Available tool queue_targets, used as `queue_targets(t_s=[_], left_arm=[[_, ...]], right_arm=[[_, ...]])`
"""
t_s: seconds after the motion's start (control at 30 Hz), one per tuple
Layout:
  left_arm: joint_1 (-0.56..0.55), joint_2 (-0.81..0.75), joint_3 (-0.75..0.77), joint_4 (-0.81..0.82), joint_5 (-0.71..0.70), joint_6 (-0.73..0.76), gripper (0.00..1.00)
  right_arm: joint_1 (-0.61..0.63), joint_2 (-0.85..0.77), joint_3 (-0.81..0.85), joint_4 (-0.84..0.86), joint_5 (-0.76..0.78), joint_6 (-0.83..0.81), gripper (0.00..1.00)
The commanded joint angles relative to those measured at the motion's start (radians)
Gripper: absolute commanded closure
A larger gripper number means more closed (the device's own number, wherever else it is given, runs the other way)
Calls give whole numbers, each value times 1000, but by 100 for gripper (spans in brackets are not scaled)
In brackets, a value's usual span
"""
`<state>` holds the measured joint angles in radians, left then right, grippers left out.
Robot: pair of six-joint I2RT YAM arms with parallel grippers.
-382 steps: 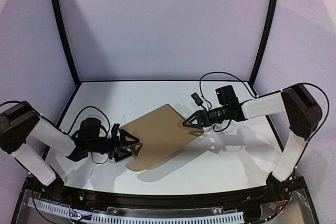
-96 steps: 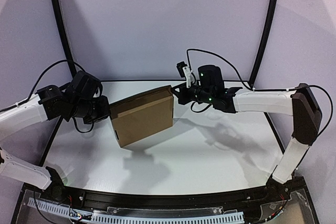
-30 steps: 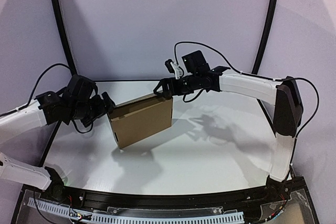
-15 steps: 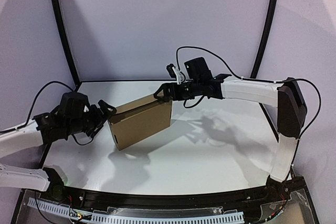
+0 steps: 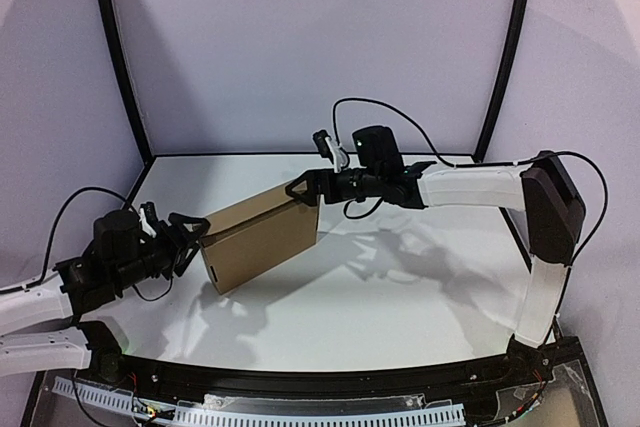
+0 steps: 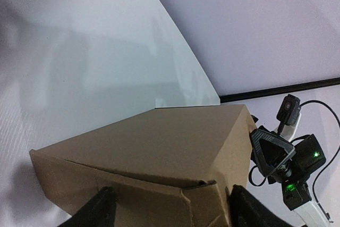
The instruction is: Fold the paper box
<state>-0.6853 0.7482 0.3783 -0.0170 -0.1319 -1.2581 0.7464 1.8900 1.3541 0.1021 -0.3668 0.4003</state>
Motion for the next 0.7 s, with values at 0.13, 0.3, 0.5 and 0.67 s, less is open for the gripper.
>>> queue_targets(t_s=[0.13, 0.3, 0.5, 0.67], left_arm=[[6, -8, -149, -188, -31, -23, 54], [6, 46, -154, -182, -33, -36, 76], [6, 65, -157, -205, -41, -52, 92], [6, 35, -145, -218, -42, -23, 87]], right_arm=[[-20, 65, -113, -34, 84, -21, 2], [-22, 76, -136, -4, 83, -3, 2], [-29, 74, -118, -11, 29, 35, 3], [-36, 8, -76, -41, -3, 43, 2]])
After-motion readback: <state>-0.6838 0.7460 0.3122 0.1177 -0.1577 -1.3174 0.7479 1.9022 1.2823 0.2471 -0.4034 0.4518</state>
